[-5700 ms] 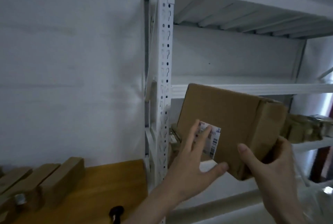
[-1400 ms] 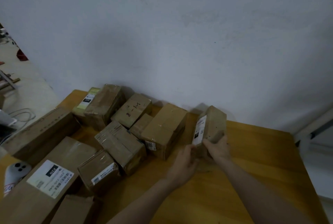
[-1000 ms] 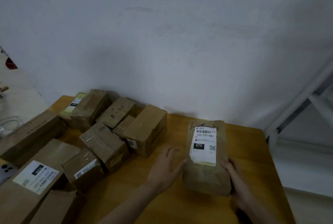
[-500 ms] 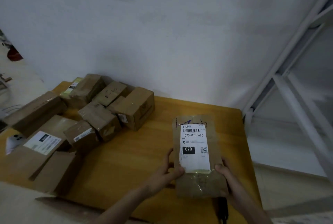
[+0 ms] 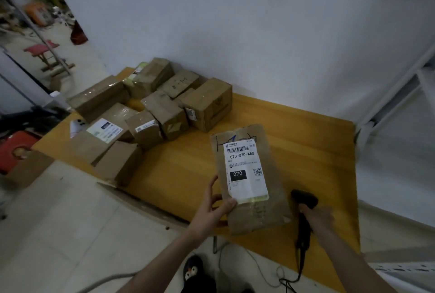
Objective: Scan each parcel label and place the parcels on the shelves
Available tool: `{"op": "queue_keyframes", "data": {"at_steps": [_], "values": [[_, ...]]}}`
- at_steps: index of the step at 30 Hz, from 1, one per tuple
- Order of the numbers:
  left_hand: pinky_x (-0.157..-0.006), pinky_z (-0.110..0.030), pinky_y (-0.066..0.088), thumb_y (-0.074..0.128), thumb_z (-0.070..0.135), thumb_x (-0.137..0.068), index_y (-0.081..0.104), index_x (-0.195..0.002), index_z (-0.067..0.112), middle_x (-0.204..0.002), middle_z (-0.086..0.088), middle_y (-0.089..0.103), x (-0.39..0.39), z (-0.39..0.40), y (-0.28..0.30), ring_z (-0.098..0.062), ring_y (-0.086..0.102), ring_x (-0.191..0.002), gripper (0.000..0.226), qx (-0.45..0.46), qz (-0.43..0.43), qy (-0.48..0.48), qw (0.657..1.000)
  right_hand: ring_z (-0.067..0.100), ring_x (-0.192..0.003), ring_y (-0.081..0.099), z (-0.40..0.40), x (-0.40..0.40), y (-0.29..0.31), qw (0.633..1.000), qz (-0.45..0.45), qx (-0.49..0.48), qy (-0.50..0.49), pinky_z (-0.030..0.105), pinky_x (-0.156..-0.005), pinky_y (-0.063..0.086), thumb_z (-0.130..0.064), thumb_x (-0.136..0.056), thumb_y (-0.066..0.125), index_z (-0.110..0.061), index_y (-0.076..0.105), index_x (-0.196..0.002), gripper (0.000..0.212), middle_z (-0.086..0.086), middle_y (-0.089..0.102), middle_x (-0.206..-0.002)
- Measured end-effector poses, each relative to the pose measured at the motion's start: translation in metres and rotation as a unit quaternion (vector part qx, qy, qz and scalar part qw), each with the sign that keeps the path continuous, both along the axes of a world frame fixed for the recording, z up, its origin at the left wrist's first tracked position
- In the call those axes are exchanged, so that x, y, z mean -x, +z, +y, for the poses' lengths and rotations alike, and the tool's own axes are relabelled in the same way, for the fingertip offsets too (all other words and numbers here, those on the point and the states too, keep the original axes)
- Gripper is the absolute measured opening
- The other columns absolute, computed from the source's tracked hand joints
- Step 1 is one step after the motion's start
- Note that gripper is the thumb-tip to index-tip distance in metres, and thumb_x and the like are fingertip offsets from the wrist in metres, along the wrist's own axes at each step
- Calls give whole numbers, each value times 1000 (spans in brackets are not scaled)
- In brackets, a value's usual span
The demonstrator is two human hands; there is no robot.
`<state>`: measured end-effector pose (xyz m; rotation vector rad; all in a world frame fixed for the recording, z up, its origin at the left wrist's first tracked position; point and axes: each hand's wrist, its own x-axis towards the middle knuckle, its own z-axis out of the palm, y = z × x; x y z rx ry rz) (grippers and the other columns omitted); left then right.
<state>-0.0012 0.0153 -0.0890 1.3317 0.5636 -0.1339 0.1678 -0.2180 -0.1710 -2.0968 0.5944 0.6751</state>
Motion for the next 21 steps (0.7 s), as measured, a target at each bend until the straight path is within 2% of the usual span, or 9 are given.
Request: {"op": "queue_keyframes", "data": {"at_steps": [1,2,3,5,8,10,15,18,21], "values": [[-76,-35,59,75,50,-66,20,-129,61,-127,3,54,6,-1,-1,-17,64,-107,85,-2,5,9,1000,37,-122,43,2,-1,-10,1000,7,-12,-14,44,-85,43,-30,-90,66,4,25,-145,77,19,39,-138],[-74,-32,59,74,46,-69,20,-128,62,-127,3,54,12,-1,-2,-15,64,-105,82,-4,10,14,1000,35,-105,51,4,1,-15,999,25,-30,-23,41,-76,44,-27,-91,65,4,39,-138,62,18,49,-120],[-73,-31,58,74,44,-71,20,-128,61,-126,3,54,17,-1,-3,-15,65,-104,81,-6,14,16,1000,32,-87,53,4,3,-23,998,39,-45,-23,39,-69,43,-23,-92,63,2,51,-123,42,16,53,-102],[-74,-31,58,76,48,-68,19,-130,61,-128,3,52,25,2,-6,-17,64,-106,86,-16,13,13,1000,27,-66,46,5,12,-22,998,33,-46,-25,36,-60,37,-16,-95,58,-5,55,-92,12,11,49,-77],[-77,-33,58,76,54,-62,17,-128,65,-129,4,51,28,9,-9,-17,61,-111,88,-46,-3,-4,999,21,-51,34,15,26,4,998,-25,-48,-23,31,-53,26,-10,-96,52,-14,42,-68,30,8,38,-60],[-79,-33,59,75,56,-63,17,-127,69,-129,8,49,25,13,-11,-14,60,-111,88,-68,-16,-15,997,22,-48,34,21,45,40,995,-82,-57,-13,30,-51,27,-7,-94,51,-11,42,-66,30,11,40,-58],[-76,-23,55,76,65,-61,14,-130,67,-131,13,46,5,17,-12,-7,57,-112,93,-102,-43,-45,993,25,-49,42,31,111,157,970,-196,-134,47,33,-49,35,-4,-91,56,2,46,-74,22,29,46,-62],[-73,-18,54,76,62,-62,12,-134,62,-131,11,46,-6,14,-11,-5,58,-109,96,-96,-58,-69,991,19,-41,43,48,136,196,963,-186,-168,101,25,-41,37,-6,-90,59,-1,48,-76,18,15,48,-52],[-77,-23,56,75,57,-66,11,-138,59,-135,9,44,-13,13,-13,-11,58,-112,97,-91,-71,-98,988,20,-42,42,68,143,203,961,-165,-193,109,26,-41,40,-7,-91,59,-5,50,-81,13,14,49,-57]]}}
